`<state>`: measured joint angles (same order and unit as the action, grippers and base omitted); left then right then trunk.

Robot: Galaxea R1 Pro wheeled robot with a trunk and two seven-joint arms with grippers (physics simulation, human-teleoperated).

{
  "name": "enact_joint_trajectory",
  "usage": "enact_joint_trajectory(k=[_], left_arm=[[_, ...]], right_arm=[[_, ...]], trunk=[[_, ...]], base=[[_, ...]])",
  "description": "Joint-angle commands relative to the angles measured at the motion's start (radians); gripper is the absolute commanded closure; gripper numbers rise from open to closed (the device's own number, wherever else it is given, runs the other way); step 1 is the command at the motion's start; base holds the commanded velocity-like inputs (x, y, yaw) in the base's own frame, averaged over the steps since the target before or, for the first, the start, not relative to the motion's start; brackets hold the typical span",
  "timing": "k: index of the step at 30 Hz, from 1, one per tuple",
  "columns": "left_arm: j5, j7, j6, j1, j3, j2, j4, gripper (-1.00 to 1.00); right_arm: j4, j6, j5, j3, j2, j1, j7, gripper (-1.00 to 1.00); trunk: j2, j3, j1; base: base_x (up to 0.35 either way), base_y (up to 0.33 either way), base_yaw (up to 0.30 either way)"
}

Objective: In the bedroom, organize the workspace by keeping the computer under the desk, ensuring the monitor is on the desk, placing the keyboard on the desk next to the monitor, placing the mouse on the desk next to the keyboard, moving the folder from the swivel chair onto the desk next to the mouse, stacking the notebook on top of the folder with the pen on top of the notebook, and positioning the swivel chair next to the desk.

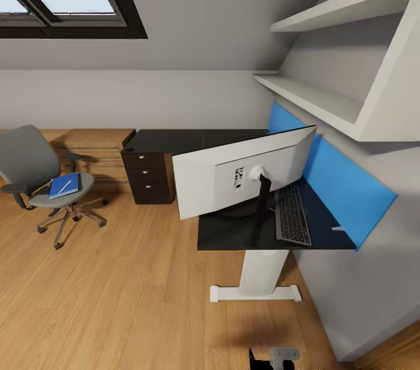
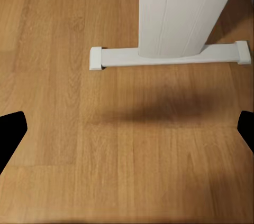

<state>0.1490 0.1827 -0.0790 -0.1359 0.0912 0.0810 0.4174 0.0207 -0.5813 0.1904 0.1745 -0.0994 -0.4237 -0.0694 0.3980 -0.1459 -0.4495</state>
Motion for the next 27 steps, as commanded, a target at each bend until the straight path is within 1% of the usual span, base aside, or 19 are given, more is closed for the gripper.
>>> enact_joint_trajectory(k=[1,11,18,24,25,26,27], left_arm=[[0.011,0.007,-0.004,-0.001,0.009,-0.001,0.0,-1.0],[0.011,0.006,-0.004,-0.001,0.009,-0.001,0.0,-1.0],[0.011,0.006,-0.003,-0.001,0.008,-0.001,0.0,-1.0],[0.011,0.006,-0.011,-0.001,0.007,-0.001,0.0,-1.0],[0.011,0.006,-0.018,-0.001,0.007,-0.001,0.0,-1.0],[0.011,0.006,-0.042,-0.001,0.006,-0.002,0.001,-1.0],[0.012,0.006,-0.143,-0.001,0.004,-0.002,0.017,-1.0]], right_arm=[[0.002,-0.004,0.011,0.005,0.0,-0.001,-0.007,-1.0],[0.002,-0.006,0.009,0.005,0.0,-0.001,-0.007,-1.0],[0.002,-0.005,0.01,0.005,0.0,-0.001,-0.007,-1.0],[0.001,-0.005,0.01,0.005,0.002,-0.001,-0.007,-1.0],[0.001,-0.005,0.01,0.005,0.002,-0.001,-0.007,-1.0],[0.0,-0.005,0.011,0.005,0.002,-0.001,-0.006,-1.0],[-0.006,-0.002,0.012,0.005,0.005,-0.001,-0.009,-1.0]], trunk=[[0.002,-0.001,0.0],[0.002,0.012,0.0],[0.002,0.013,0.0],[0.002,0.011,0.0],[0.002,0.01,0.0],[0.002,0.01,0.0],[0.002,0.01,0.0]], base=[[-0.078,-0.132,-0.127],[-0.083,-0.15,-0.117],[-0.194,-0.22,-0.02],[-0.071,-0.072,-0.072],[-0.012,-0.012,-0.017],[-0.009,-0.009,-0.013],[-0.002,-0.002,-0.004]])
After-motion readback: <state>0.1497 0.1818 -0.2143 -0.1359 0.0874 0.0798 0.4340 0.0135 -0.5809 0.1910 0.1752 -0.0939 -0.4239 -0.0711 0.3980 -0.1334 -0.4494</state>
